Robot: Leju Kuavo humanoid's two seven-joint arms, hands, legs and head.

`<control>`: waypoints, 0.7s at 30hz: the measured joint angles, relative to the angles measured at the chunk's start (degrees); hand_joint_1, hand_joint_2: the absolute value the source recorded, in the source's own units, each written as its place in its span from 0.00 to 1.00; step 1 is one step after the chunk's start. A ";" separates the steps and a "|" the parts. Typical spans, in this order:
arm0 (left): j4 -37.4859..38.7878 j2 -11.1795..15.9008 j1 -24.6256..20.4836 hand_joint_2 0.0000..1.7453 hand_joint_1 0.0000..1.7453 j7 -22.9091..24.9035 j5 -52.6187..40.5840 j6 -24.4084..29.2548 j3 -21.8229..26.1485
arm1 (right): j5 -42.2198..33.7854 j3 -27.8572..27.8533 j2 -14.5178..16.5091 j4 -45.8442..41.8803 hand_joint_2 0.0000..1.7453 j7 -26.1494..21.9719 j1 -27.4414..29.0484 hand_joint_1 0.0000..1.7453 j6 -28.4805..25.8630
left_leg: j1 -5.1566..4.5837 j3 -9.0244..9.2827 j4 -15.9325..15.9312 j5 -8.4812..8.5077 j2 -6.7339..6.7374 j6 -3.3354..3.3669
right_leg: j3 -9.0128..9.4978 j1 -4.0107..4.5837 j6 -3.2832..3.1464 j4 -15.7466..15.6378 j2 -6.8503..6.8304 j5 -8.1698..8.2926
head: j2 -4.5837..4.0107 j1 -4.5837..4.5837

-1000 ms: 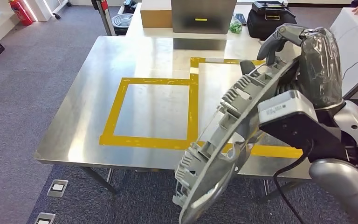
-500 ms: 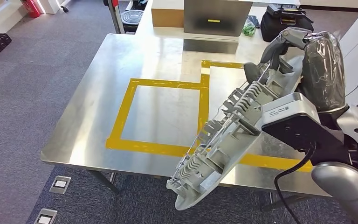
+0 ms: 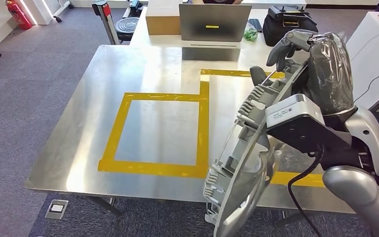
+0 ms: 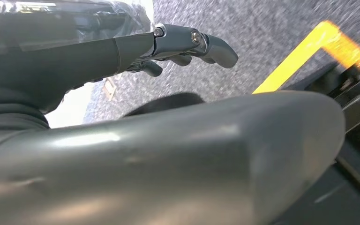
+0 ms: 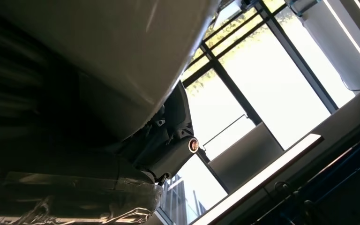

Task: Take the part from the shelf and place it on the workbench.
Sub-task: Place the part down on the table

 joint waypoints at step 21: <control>0.06 0.12 0.36 1.00 0.00 -0.54 -0.05 -0.17 0.02 | -0.31 0.47 0.04 0.68 1.00 0.17 0.48 1.00 0.70 | 0.01 5.17 -4.10 -5.35 -0.31 0.30 | -6.34 -0.07 1.51 1.49 -0.04 3.91 | 0.00 0.84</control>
